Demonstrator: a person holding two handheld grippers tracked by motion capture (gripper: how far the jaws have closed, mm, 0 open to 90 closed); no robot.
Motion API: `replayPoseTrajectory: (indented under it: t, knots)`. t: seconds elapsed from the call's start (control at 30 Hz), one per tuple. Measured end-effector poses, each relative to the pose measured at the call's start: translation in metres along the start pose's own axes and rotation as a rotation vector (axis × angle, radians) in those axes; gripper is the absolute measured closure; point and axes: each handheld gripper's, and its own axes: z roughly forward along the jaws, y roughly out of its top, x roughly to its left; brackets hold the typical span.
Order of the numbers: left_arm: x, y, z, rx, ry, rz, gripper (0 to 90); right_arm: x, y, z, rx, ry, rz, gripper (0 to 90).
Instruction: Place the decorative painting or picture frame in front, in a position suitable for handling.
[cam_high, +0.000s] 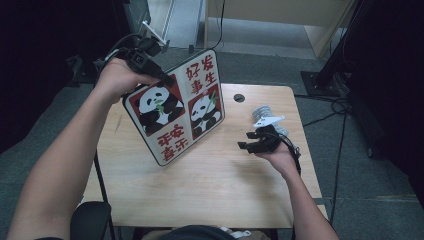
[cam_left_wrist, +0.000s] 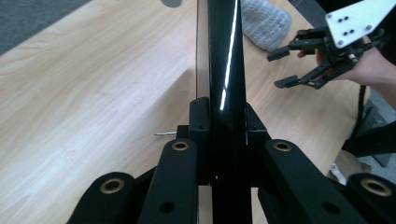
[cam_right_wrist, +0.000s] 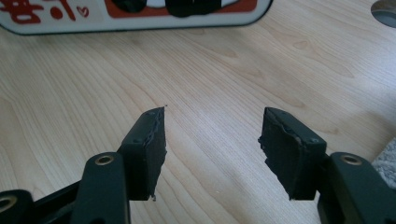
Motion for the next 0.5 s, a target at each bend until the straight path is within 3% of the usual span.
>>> replayPoseTrajectory:
  t: [0.23, 0.5]
  knots:
    - [-0.012, 0.004, 0.018, 0.012, -0.031, 0.017, 80.6, 0.002, -0.001, -0.002, 0.001, -0.008, 0.002, 40.6]
    - [-0.022, 0.003, 0.027, 0.014, -0.066, 0.028, 80.2, 0.004, -0.003, -0.002, 0.005, -0.008, -0.002, 40.6]
